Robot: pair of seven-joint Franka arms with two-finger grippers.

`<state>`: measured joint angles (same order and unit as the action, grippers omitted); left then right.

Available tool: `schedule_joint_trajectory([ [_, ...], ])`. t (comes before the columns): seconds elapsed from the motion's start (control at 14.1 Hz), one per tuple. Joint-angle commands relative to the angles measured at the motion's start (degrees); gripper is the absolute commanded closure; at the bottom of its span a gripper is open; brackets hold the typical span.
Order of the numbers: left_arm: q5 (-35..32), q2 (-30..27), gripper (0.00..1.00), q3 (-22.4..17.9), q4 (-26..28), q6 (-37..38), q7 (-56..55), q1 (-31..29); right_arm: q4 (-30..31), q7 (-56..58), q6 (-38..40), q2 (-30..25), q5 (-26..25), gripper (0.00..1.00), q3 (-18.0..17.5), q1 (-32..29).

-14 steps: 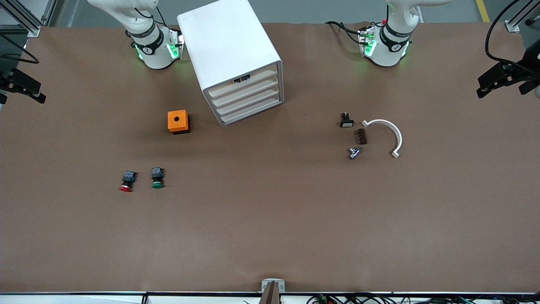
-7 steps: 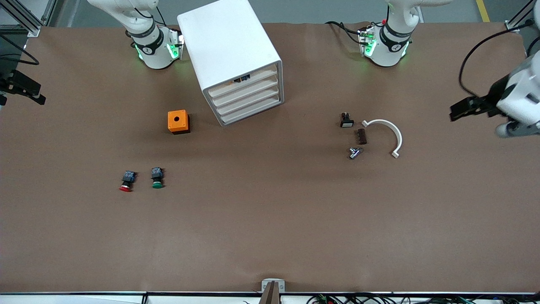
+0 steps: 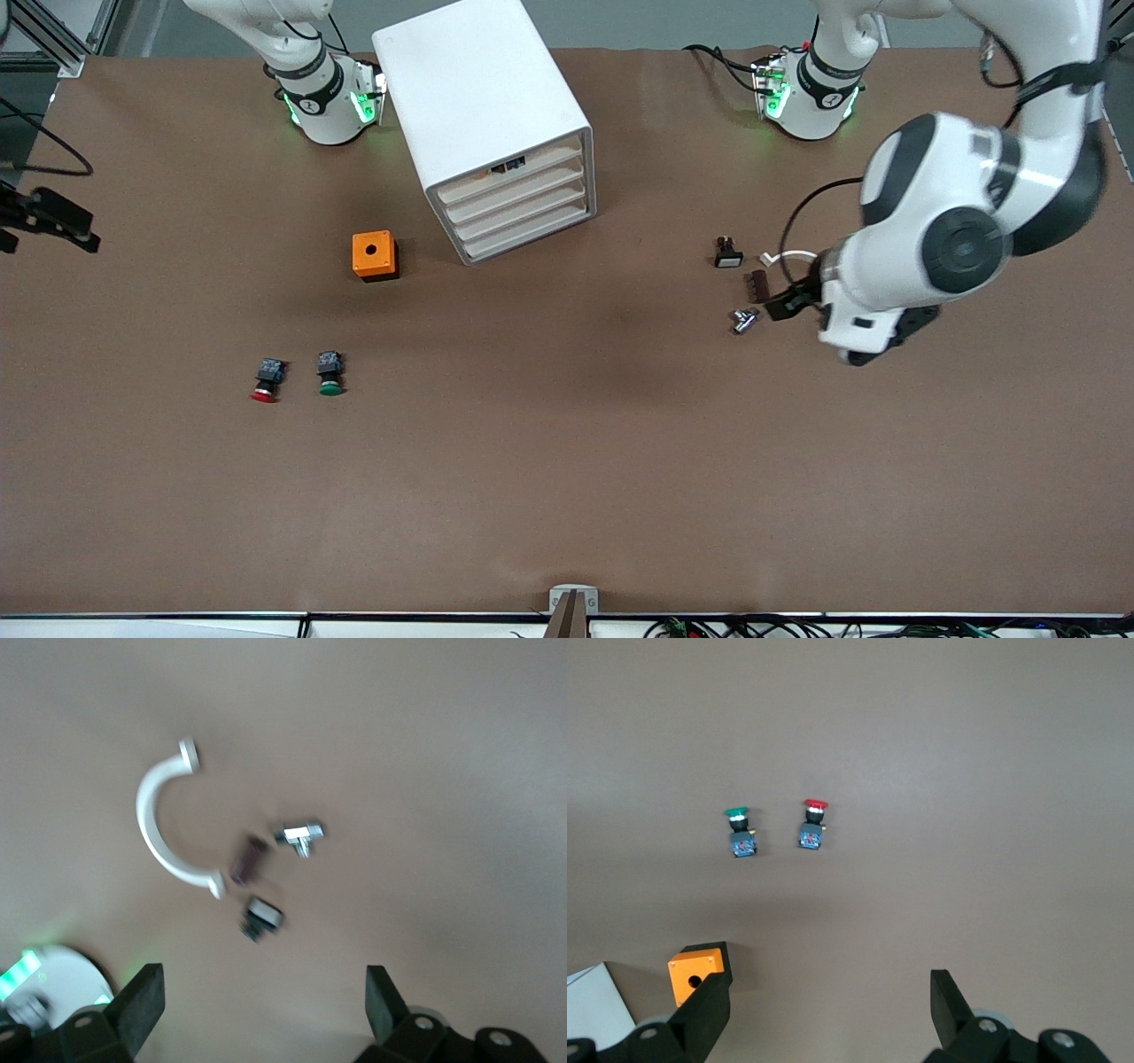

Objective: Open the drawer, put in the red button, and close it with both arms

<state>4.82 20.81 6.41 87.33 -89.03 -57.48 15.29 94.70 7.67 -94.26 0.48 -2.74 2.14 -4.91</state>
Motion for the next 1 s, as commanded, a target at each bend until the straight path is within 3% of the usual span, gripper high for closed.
schedule_joint_trajectory([
  [0.0, 2.7, 3.7, 0.0, -0.3, -2.3, 0.5, -14.6, 3.7, -2.3, 0.9, -0.5, 6.9, -0.6, 0.0, -0.7, -3.3],
  [0.28, 9.6, 7.9, 0.0, -0.3, -2.3, 0.5, -40.4, 8.5, -0.8, 0.2, -7.1, 11.0, 2.7, 0.0, -0.8, -4.4],
  [0.5, 19.5, 11.3, 0.0, -0.3, -2.3, 0.5, -55.2, 11.0, 1.3, -4.1, -16.2, 15.7, 2.8, 0.0, -0.9, -2.7],
  [0.85, 38.1, 15.2, 0.0, -0.4, -2.3, 0.4, -71.4, 12.0, 14.1, -8.9, -38.0, 19.8, 2.8, 0.0, -0.9, -0.5],
  [0.92, 41.3, 16.7, 0.05, -0.4, -2.7, 0.4, -75.0, 12.0, 15.7, -9.0, -41.1, 20.7, 2.8, 0.0, -0.9, -0.5],
])
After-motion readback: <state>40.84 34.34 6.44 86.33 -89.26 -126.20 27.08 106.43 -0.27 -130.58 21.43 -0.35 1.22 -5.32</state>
